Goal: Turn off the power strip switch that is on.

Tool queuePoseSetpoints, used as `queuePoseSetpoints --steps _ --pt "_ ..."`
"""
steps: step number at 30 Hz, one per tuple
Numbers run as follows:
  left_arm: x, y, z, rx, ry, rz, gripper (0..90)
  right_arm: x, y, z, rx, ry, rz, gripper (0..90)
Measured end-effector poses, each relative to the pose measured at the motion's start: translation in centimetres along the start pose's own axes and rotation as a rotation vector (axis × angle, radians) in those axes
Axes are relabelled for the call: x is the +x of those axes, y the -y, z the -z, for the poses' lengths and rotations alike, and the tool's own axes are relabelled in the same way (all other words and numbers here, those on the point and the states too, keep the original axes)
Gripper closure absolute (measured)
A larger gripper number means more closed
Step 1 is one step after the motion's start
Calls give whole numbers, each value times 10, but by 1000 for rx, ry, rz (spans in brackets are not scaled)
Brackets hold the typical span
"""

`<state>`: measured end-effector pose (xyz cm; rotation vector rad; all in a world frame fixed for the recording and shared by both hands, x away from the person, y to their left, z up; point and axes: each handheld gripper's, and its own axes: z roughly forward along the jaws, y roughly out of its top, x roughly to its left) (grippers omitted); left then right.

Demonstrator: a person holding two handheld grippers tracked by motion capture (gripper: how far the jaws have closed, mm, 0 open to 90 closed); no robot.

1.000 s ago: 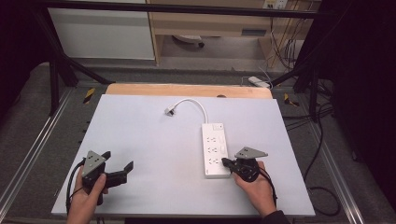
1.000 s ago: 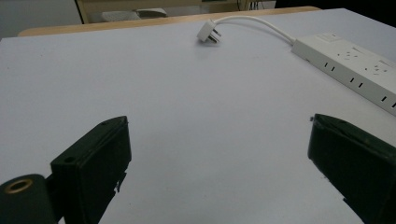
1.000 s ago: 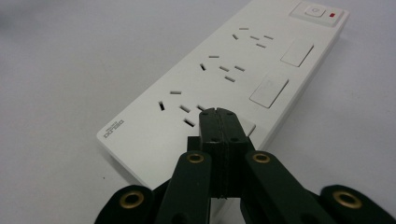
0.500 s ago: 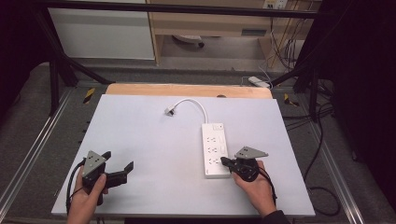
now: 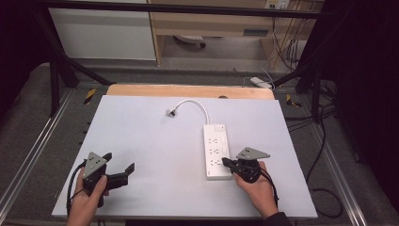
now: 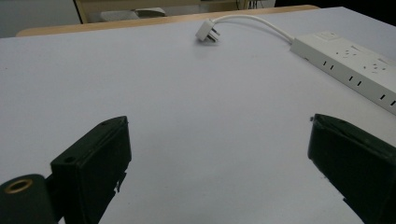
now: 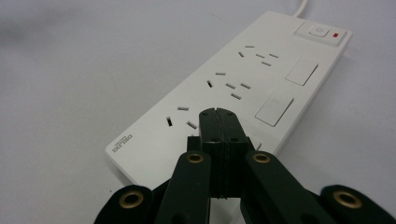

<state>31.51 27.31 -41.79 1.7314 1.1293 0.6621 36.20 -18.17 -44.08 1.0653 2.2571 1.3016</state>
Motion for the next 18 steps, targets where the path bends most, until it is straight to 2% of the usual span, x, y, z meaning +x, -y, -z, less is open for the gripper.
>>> queuePoseSetpoints --steps 8,18 --pt "0 0 0 3 -2 0 59 0 -2 1 -16 -6 -20 900" --pt "-1 0 0 9 -3 -11 59 2 -8 0 -34 -4 -16 879"
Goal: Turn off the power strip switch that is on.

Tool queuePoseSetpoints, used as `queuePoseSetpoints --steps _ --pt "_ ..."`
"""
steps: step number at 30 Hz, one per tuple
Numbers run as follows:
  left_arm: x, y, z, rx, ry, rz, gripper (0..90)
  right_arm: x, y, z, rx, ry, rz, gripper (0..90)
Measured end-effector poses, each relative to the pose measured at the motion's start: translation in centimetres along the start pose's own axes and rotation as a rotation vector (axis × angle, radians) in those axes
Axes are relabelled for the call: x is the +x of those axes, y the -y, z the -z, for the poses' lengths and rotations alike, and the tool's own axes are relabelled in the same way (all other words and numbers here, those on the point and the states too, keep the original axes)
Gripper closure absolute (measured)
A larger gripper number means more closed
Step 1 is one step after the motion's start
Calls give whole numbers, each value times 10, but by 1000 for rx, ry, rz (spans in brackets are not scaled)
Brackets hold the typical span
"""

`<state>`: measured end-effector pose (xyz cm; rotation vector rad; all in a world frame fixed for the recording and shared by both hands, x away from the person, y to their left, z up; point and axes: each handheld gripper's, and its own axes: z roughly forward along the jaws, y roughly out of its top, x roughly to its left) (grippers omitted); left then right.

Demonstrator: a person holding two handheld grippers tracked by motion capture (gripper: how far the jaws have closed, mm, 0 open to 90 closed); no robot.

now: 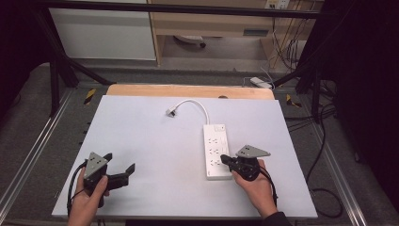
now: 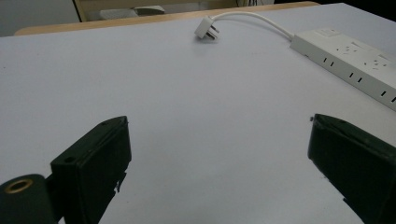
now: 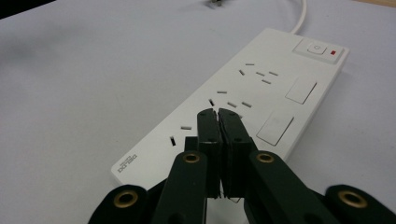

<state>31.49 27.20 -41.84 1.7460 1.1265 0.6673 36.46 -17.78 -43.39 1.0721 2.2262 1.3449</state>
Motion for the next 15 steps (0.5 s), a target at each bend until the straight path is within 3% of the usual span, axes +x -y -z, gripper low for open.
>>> queuePoseSetpoints --steps 15 --pt "3 1 1 1 -10 12 57 2 -10 -2 -27 -4 3 737"
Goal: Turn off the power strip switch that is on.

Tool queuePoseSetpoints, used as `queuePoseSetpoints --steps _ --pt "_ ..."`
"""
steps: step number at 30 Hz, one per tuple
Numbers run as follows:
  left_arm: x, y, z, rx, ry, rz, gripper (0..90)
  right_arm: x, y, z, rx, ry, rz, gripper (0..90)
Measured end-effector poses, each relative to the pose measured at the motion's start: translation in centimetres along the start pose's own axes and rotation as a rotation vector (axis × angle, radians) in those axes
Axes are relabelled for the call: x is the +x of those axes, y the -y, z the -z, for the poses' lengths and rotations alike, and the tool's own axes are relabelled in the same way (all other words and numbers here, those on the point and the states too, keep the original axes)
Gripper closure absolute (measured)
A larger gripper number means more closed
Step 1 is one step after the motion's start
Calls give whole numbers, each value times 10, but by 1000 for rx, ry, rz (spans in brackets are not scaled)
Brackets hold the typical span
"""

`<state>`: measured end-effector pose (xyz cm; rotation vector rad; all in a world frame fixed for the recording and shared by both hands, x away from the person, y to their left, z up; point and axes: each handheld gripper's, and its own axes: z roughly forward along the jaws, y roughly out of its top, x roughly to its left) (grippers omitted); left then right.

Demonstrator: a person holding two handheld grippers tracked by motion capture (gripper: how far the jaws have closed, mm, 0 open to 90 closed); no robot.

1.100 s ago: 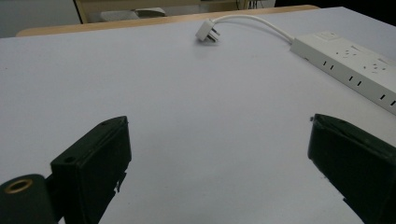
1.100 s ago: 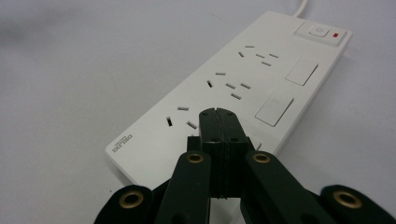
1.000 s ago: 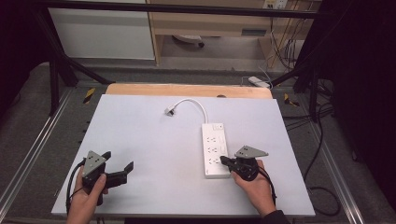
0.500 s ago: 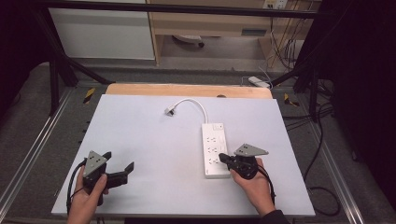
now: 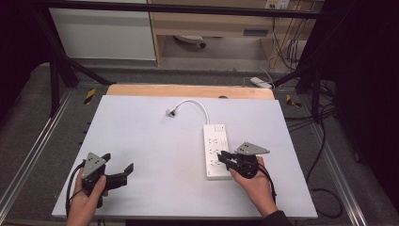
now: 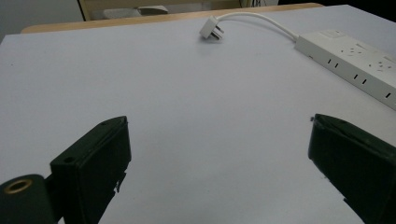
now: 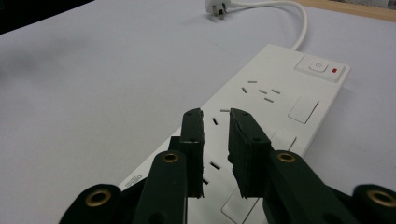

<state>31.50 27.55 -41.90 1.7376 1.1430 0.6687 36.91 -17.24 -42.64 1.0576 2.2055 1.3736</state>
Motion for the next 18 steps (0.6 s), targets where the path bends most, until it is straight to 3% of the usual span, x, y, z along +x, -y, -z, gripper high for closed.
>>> queuePoseSetpoints --steps 10,18 --pt "-1 0 0 1 5 1 56 1 -5 1 -24 8 -8 575" --pt "-1 0 0 0 4 1 56 1 -8 5 -73 37 0 428"
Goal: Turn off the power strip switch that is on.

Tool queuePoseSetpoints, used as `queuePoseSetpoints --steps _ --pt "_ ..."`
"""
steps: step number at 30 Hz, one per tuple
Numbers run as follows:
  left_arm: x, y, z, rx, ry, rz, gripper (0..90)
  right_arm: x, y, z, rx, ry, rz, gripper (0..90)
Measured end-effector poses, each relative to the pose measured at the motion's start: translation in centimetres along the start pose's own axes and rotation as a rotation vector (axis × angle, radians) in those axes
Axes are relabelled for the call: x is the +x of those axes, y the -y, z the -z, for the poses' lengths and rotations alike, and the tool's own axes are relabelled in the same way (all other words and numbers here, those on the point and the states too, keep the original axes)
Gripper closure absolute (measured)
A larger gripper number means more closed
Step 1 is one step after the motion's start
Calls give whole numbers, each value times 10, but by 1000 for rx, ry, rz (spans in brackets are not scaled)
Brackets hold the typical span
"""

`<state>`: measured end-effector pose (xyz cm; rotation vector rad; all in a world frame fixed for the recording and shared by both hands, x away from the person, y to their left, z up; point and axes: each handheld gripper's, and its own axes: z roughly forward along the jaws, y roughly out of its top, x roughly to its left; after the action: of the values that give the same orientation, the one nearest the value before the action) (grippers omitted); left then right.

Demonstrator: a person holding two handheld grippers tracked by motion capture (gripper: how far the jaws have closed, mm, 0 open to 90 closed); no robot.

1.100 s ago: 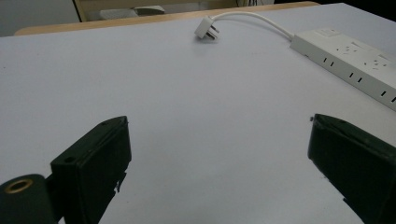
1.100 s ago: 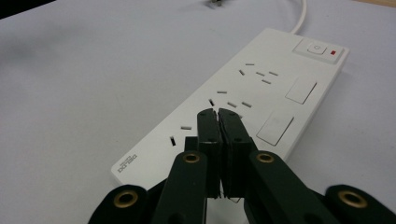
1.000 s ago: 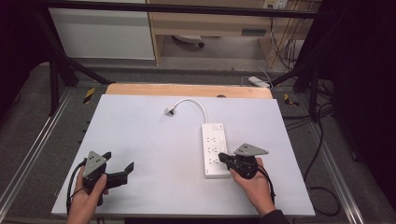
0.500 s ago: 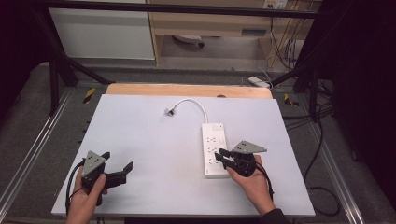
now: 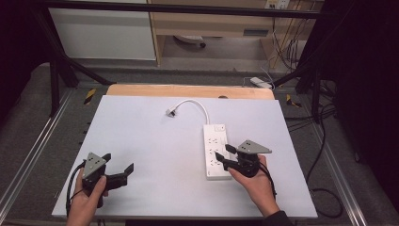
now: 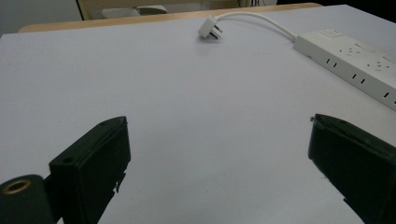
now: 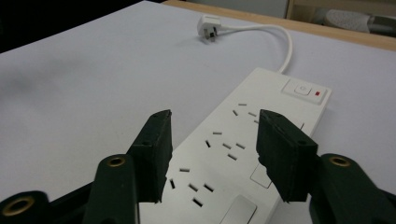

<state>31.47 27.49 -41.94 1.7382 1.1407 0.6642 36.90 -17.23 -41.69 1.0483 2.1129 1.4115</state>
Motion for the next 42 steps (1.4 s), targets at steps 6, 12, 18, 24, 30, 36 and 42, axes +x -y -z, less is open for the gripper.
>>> queuePoseSetpoints --steps 6,12,18,24,30,36,42 --pt "1 0 -1 2 0 2 56 -3 -2 0 -41 10 0 286" --pt "1 0 -1 2 -1 2 56 -3 -5 1 -31 -3 -18 246" --pt "1 0 -1 1 -1 3 56 -3 -7 1 -32 -12 -26 199" --pt "1 0 0 0 -4 5 56 -4 -10 1 -37 0 -39 101" --pt "1 0 0 1 -2 5 55 -6 -12 2 -48 20 -46 24" --pt "1 0 0 1 -2 6 56 -7 -14 3 -53 -3 -41 20" --pt "1 0 0 -2 -2 7 56 -10 -16 5 -53 -9 -41 19"
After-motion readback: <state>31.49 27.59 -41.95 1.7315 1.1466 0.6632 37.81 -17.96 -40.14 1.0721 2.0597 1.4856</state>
